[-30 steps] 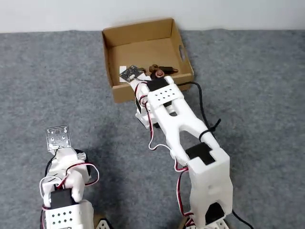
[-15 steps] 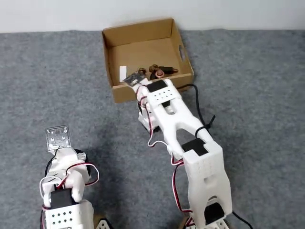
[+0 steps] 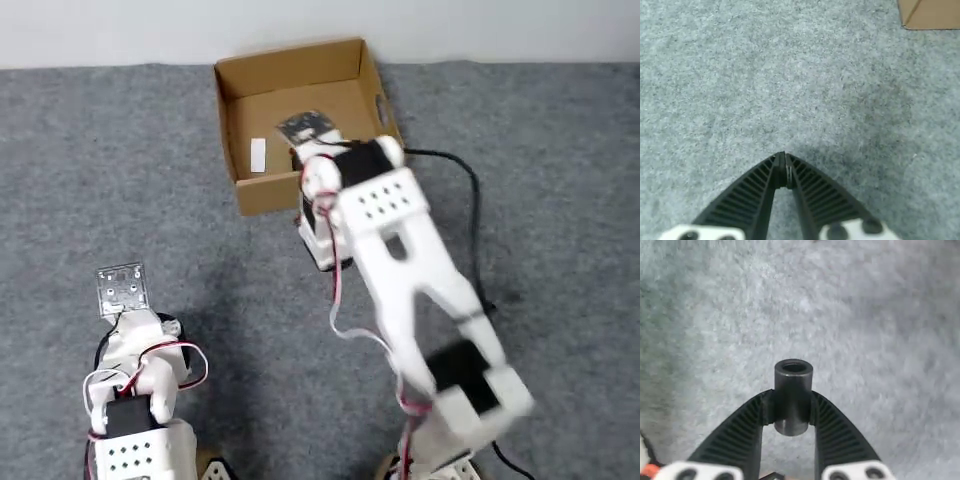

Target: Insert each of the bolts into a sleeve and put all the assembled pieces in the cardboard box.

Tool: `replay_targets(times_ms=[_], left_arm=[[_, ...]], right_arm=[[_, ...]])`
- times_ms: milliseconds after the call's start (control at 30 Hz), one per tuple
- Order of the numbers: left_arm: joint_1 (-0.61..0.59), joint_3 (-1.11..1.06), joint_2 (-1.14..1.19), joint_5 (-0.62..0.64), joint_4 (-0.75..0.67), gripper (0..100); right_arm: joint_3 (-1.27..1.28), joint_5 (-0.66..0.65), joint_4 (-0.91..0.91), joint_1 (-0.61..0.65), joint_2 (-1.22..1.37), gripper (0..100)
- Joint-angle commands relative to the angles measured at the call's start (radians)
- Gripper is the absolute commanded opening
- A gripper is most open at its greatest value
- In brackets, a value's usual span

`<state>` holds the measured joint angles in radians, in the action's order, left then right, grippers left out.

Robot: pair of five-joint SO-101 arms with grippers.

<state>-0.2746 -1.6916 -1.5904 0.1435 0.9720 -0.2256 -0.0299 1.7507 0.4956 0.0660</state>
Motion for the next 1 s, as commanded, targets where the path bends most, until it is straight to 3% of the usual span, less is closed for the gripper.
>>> replay_targets(times_ms=[0, 233, 467, 967], left_arm=[[-0.006, 0.007, -0.005, 0.003, -0.028, 1], [-0.002, 0.007, -0.005, 0.006, -0.026, 1], [0.002, 0.01, -0.005, 0.008, -0.021, 1], [0.006, 0.096, 0.003, 0.003, -0.014, 1]], right_arm=[[0.152, 0.121, 0.041, -0.018, -0.228, 0.9], [0.479, 0.488, 0.01, -0.13, -0.489, 0.9], [0.733, 0.496, -0.17, -0.266, -0.797, 0.9], [1.192, 0.443, -0.202, -0.513, -1.429, 0.8]])
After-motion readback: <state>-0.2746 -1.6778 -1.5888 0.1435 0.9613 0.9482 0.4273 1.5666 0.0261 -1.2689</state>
